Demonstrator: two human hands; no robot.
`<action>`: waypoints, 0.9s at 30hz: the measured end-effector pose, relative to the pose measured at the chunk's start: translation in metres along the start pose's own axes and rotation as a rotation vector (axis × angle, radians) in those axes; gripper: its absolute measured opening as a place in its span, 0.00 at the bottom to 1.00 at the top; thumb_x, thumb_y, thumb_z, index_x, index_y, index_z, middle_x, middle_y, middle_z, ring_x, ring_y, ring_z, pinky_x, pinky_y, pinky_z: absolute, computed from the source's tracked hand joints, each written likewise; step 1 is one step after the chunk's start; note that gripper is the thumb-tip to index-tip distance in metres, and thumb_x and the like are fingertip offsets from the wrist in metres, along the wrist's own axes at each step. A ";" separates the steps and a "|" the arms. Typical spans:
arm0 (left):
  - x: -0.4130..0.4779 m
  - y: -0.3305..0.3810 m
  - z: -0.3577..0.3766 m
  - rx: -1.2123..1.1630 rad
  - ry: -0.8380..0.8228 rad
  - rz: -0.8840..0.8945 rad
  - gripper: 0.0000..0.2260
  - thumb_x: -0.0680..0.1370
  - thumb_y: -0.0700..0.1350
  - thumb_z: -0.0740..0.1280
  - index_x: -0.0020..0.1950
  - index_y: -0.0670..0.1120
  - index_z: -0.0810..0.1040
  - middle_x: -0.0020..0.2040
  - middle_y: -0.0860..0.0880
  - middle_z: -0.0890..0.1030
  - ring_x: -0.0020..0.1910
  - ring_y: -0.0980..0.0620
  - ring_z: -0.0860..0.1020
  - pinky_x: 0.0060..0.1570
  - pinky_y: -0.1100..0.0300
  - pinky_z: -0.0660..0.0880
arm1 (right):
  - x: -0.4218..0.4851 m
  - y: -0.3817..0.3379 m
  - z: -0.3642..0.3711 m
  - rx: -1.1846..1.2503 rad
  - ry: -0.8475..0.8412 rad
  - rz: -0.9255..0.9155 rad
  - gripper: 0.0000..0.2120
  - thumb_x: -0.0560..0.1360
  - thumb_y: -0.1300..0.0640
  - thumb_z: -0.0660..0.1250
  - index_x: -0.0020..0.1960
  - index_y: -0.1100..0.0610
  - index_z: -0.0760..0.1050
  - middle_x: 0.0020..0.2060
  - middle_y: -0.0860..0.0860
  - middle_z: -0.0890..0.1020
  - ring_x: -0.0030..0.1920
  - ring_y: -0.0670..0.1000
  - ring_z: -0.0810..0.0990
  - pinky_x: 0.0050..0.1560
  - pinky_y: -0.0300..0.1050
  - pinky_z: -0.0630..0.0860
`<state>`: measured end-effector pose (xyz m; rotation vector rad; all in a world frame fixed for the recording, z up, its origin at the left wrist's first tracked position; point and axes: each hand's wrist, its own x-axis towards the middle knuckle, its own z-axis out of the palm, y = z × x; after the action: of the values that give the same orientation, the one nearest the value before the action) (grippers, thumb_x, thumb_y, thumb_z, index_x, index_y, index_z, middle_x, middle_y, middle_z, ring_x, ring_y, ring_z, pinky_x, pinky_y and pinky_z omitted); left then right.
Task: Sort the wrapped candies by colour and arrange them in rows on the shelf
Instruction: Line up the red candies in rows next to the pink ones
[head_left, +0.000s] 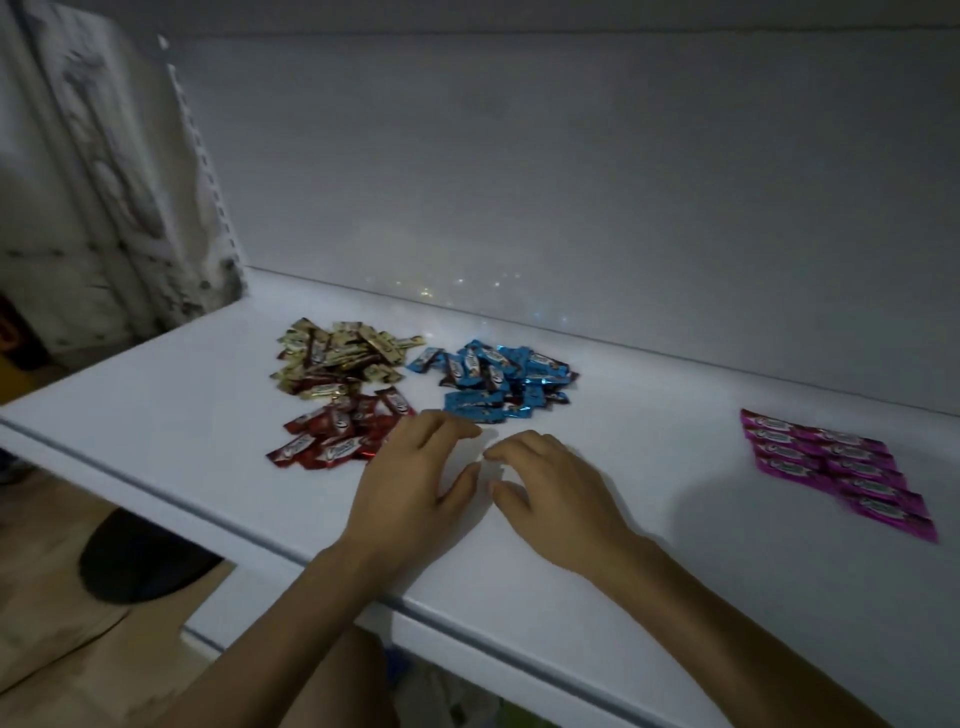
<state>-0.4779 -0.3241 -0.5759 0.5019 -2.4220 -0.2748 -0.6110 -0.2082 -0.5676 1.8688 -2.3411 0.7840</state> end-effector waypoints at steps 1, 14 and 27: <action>-0.002 -0.011 -0.006 0.065 0.011 0.022 0.20 0.76 0.58 0.59 0.62 0.48 0.76 0.61 0.48 0.76 0.59 0.49 0.73 0.53 0.54 0.74 | 0.008 -0.007 0.008 0.026 0.004 -0.006 0.15 0.79 0.55 0.60 0.65 0.51 0.72 0.62 0.46 0.73 0.61 0.48 0.71 0.57 0.40 0.68; 0.002 -0.105 -0.037 0.194 -0.264 -0.166 0.50 0.61 0.82 0.42 0.76 0.56 0.59 0.78 0.53 0.59 0.76 0.51 0.57 0.73 0.45 0.57 | 0.110 -0.072 0.066 0.215 -0.135 0.121 0.27 0.79 0.38 0.50 0.75 0.48 0.59 0.76 0.50 0.56 0.75 0.53 0.52 0.72 0.53 0.55; 0.020 -0.123 -0.028 -0.010 -0.251 -0.102 0.41 0.65 0.74 0.60 0.71 0.51 0.69 0.68 0.52 0.73 0.66 0.50 0.72 0.62 0.47 0.71 | 0.112 -0.069 0.081 0.573 -0.017 0.205 0.20 0.81 0.46 0.53 0.71 0.49 0.63 0.65 0.50 0.73 0.64 0.49 0.73 0.63 0.51 0.72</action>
<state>-0.4399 -0.4456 -0.5821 0.6198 -2.6397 -0.4150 -0.5555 -0.3521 -0.5753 1.8095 -2.5337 1.6094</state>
